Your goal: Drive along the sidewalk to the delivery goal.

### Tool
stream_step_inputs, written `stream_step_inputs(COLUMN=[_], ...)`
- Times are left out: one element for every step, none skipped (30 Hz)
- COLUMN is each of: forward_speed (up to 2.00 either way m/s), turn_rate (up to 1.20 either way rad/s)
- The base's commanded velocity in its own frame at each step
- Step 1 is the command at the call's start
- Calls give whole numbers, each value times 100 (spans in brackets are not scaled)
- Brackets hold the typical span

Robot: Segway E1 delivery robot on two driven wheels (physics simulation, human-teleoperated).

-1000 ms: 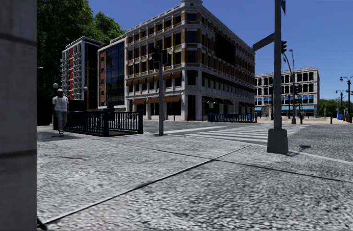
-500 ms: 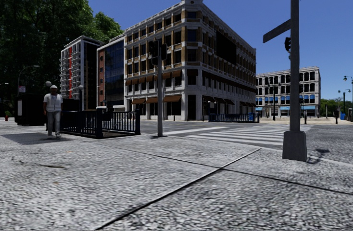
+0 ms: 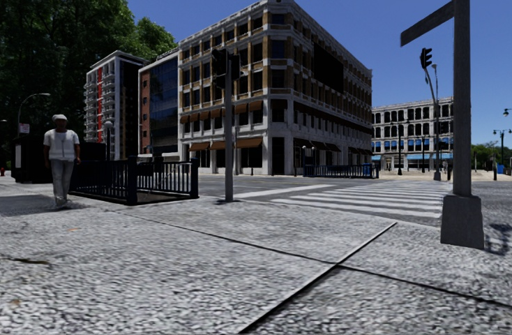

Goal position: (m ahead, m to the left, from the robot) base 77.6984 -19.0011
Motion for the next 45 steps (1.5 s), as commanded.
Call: stream_step_inputs(forward_speed=[134,134,134,134,134,134,134,134,134,134,134,134,135,136,139,139,140,140,140,140,140,140,140,140,140,140,140,140,140,140,142,142,143,143,143,143,143,143,143,144,144,144,144,144,144], turn_rate=[-17,-17,-17,-18,-22,-22,-26,-27,-27,-27,-28,-28,-28,-28,-28,-28,-28,-28,-28,-28,-28,-28,-28,-28,-28,-28,-28,-28,-28,-28,-28,-28,-28,-28,-28,-28,-28,-28,-28,-28,-28,-28,-28,-28,-28])
